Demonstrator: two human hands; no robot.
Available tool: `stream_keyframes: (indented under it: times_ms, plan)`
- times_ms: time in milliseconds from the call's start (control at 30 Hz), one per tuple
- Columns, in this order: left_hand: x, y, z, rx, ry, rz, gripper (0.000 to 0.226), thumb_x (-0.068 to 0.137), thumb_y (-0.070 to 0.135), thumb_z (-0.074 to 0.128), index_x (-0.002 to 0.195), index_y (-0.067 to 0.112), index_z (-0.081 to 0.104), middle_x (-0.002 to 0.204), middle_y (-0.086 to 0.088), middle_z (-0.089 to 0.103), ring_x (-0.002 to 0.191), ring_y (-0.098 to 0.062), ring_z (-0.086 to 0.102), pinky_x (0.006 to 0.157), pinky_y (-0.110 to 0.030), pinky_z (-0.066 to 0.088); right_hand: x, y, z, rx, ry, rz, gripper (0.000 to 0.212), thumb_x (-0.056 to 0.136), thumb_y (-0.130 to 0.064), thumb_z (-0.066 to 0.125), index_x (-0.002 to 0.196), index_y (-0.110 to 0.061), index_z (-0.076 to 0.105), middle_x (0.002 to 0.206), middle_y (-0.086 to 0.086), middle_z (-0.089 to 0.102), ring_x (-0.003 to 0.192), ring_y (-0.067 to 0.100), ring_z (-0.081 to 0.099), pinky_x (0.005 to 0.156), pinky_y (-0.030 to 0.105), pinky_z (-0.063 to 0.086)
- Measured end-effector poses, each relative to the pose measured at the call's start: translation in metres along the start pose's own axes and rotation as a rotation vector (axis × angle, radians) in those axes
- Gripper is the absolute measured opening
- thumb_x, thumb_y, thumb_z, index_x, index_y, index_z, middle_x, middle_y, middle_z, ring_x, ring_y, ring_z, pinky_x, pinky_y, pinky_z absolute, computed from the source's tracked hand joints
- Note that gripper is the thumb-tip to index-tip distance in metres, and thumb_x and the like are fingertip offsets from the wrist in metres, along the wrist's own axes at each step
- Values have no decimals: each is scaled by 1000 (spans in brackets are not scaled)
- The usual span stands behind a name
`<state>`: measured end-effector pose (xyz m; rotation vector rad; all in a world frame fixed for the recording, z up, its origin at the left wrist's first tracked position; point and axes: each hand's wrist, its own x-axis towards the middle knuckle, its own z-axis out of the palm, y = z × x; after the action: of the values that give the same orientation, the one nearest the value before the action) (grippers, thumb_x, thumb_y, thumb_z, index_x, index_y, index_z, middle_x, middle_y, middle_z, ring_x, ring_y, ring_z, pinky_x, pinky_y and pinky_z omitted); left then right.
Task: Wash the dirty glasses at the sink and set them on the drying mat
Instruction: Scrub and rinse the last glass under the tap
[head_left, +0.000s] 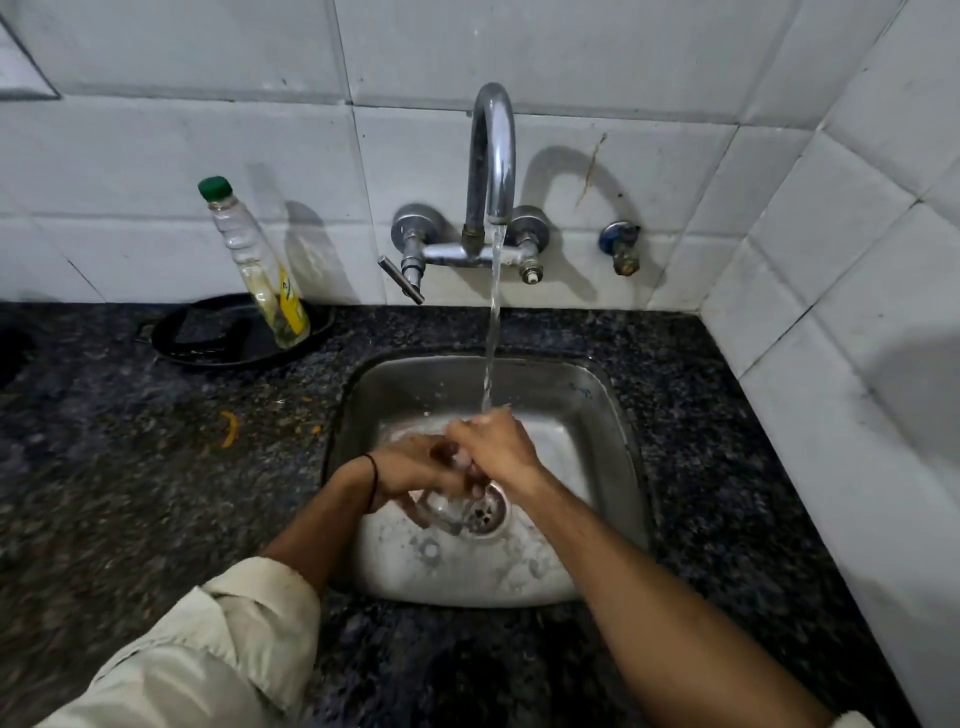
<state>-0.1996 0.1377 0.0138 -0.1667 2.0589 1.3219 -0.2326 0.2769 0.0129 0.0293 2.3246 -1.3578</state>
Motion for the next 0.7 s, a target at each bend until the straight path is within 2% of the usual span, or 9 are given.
stream_keyframes:
  times_ms: [100,167,267,367,400,467,600,633,700]
  plan:
    - [9,-11,11,-323,-76,213,29,74,6,80,101,9,71,103,-13,72,102,-21,66,88,-35,52,-9,-22,-17,-215,-54,-290,32,88,-28,64,63,-9,71,54,1,67,47,8,59,50,25,47]
    - [7,-1,18,-492,0,305,31,68,-4,77,95,6,68,87,-8,74,89,-16,70,81,-26,55,-14,-33,-22,-290,-47,-386,31,86,-28,64,61,-11,70,54,2,65,50,14,60,53,30,47]
    - [9,27,32,-328,421,341,25,83,-5,70,89,17,60,70,4,67,69,-1,65,58,-9,48,-16,-43,-20,-548,219,-434,38,94,-38,53,64,-16,62,62,2,59,63,20,54,72,34,40]
    - [24,43,45,-240,796,351,16,98,15,56,83,20,57,70,9,60,67,-9,58,49,-12,41,-21,-54,-17,-618,363,-384,46,102,-49,41,78,-18,64,76,4,63,74,23,57,83,39,46]
    - [26,45,47,-264,799,340,15,98,17,56,84,23,57,73,9,61,71,-10,59,50,-13,44,-20,-59,-20,-666,358,-380,49,102,-51,41,83,-16,68,81,7,65,78,26,60,82,38,48]
    - [27,42,41,-267,630,384,17,91,13,66,90,28,58,84,8,66,83,-11,65,65,-15,52,-17,-69,-33,-781,276,-429,48,101,-50,43,84,-15,72,83,9,67,81,28,63,79,36,48]
    - [17,36,10,-535,110,543,34,72,3,76,104,5,67,99,-15,71,99,-27,68,89,-36,56,-11,-75,-65,-516,-105,-520,44,94,-42,60,54,-23,63,50,-5,59,49,14,59,53,23,44]
    - [18,37,5,-499,103,545,30,73,1,74,102,1,67,95,-16,71,97,-29,67,87,-37,56,-8,-74,-66,-431,-102,-507,44,93,-39,61,54,-20,64,47,-5,59,45,12,57,50,23,44]
    - [17,49,4,-332,304,474,26,74,9,77,98,5,67,90,-12,72,94,-29,68,79,-36,55,-3,-76,-60,-356,41,-440,43,91,-35,60,55,-13,63,50,-2,61,50,13,58,56,29,48]
